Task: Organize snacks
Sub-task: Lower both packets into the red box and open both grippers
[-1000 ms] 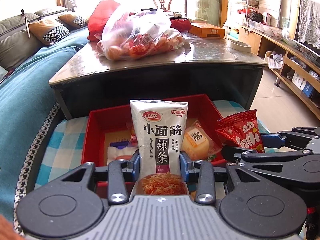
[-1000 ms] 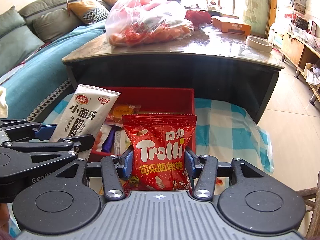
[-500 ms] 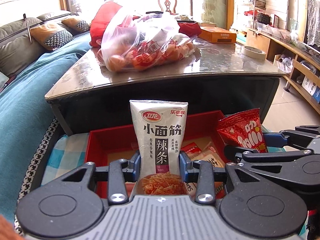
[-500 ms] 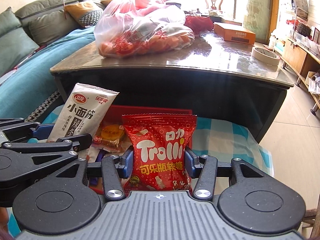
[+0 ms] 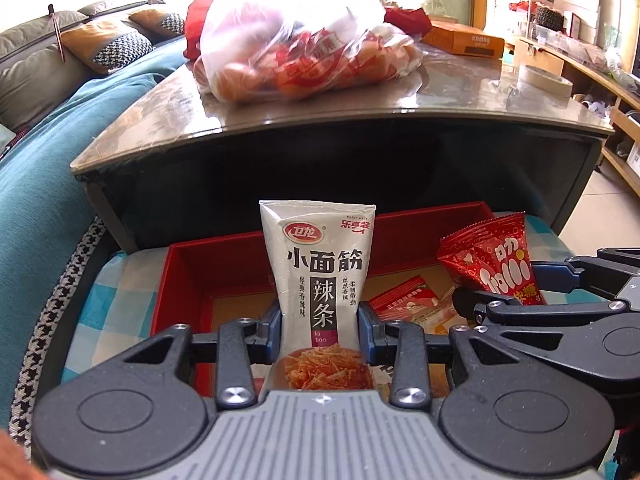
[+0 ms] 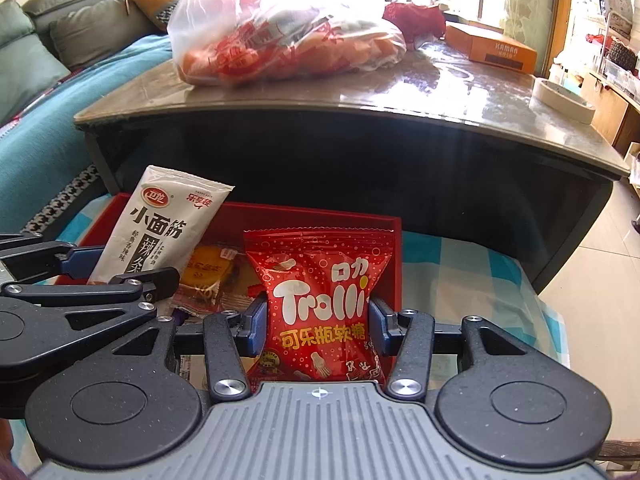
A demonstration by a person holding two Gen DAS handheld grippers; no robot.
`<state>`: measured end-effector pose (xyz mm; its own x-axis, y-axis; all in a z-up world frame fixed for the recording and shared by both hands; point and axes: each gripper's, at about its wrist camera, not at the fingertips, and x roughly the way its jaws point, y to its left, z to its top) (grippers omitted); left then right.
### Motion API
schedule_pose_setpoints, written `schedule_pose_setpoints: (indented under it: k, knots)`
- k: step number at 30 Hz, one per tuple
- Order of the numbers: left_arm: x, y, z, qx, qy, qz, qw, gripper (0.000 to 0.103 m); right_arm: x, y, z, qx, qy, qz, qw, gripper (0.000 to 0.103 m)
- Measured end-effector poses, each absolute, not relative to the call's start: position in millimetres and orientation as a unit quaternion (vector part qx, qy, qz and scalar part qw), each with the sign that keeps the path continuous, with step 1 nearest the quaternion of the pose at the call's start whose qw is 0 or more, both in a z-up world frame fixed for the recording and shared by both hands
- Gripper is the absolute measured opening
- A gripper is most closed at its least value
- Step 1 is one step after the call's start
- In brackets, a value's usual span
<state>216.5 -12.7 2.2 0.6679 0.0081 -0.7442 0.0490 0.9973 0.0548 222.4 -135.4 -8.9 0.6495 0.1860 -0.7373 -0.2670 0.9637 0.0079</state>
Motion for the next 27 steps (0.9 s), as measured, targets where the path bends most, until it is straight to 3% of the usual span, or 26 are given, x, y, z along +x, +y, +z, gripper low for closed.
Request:
schedule_pose_setpoints:
  k: [16,27]
  knots:
    - [229,-10,-29,0.032,0.449,-0.002,0.893,0.068,227,-127,-26,-0.075,0.399,0.123,0.906,0.059]
    - [229,-5,-29,0.028,0.452,0.009,0.892,0.077,229,-129,-29,-0.076,0.399,0.11,0.907,0.068]
